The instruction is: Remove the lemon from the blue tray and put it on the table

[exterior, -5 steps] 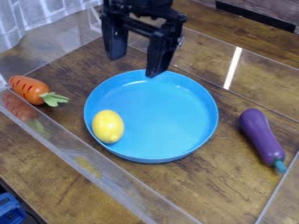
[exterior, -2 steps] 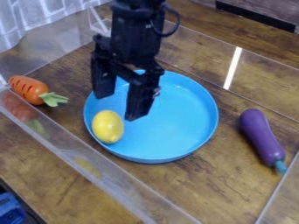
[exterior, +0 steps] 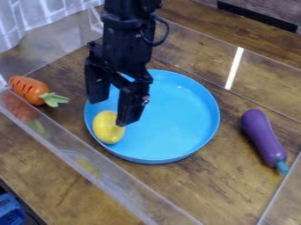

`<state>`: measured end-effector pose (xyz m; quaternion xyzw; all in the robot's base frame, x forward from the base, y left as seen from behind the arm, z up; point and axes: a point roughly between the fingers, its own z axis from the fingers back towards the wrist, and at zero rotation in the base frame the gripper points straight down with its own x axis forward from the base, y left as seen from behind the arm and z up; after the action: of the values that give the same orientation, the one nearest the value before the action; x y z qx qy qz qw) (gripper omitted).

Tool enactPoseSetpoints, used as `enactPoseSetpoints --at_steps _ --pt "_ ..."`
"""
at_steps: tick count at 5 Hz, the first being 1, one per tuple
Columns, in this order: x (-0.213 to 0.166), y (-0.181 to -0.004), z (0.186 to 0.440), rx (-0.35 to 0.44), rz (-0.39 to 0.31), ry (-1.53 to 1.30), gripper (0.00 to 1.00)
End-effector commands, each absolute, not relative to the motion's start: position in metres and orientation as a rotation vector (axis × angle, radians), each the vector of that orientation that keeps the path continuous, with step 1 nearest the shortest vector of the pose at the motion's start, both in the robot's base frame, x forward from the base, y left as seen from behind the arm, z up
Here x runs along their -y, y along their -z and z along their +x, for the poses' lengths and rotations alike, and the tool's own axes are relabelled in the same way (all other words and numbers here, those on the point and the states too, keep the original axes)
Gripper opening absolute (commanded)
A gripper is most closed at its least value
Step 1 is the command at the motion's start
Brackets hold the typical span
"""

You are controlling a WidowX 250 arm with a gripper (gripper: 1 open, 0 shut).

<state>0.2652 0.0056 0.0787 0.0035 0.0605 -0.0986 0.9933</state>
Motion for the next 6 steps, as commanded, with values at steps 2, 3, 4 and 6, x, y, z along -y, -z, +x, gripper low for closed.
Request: enactPoseSetpoints --at_steps 2,3,4,6 --pt "0.001 -0.087 0.265 -0.066 0.027 0.311 1.0" --pt "0.002 -0.086 0.262 -0.061 0.035 0.367 0.0" --pt "0.008 -0.075 0.263 -0.051 0.045 0.392 0.0" --pt "0.002 -0.07 0.271 -0.037 0.074 0.513 1.0"
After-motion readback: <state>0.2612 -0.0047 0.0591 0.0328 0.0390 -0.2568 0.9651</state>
